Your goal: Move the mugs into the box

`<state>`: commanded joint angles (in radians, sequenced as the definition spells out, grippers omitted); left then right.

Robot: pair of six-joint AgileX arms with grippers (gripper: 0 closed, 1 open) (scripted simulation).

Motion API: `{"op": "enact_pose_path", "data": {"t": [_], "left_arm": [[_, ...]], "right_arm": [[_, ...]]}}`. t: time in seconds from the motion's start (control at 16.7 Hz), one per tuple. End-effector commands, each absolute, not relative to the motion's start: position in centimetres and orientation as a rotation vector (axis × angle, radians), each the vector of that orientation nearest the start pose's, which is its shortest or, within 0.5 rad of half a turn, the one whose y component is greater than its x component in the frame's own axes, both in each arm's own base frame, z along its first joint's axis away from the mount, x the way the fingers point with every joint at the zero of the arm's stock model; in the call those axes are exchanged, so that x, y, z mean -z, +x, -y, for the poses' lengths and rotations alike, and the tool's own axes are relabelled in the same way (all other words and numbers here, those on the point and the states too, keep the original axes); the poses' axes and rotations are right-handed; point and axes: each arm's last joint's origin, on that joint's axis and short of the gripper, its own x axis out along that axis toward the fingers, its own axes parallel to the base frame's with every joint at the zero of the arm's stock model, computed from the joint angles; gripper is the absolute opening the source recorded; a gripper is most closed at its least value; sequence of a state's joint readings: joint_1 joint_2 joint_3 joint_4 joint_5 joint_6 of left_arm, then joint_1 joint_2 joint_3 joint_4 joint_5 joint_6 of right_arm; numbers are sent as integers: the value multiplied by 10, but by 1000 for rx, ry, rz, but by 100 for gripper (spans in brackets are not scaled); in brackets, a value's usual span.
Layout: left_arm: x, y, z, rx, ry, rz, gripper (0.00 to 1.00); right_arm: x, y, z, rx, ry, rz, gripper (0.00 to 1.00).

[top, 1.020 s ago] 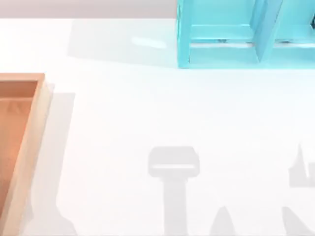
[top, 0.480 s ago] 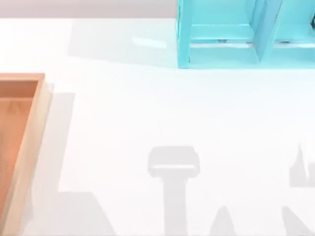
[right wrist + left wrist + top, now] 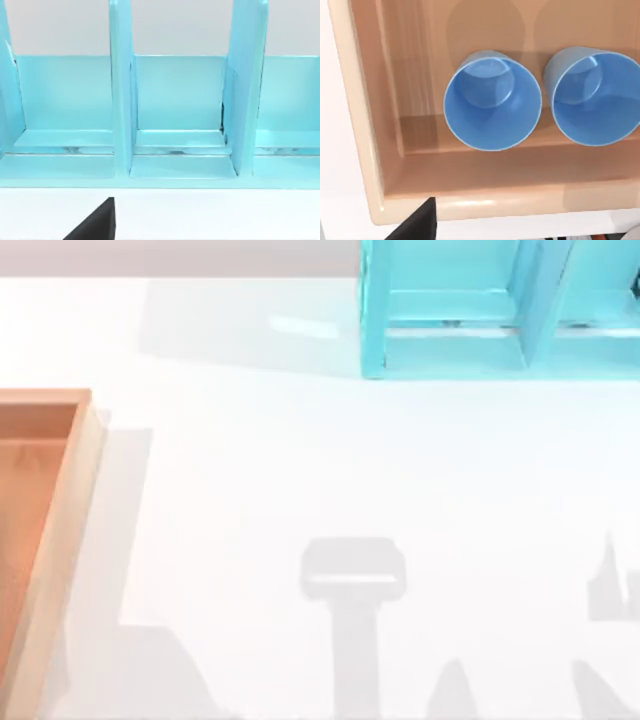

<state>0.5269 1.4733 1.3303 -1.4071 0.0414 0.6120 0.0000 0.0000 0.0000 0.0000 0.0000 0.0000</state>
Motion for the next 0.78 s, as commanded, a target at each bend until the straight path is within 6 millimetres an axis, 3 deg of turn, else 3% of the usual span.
{"op": "enact_pose_path", "data": {"t": [0.3, 0.66, 0.78], "left_arm": [[-249, 217, -119, 159, 178, -1564, 100], [-244, 217, -119, 167, 185, -1569, 100], [-233, 218, -119, 173, 185, -1576, 100]], "right_arm": [[-160, 106, 1, 0, 0, 0, 100], [-160, 106, 1, 0, 0, 0, 100], [-160, 106, 1, 0, 0, 0, 100]]}}
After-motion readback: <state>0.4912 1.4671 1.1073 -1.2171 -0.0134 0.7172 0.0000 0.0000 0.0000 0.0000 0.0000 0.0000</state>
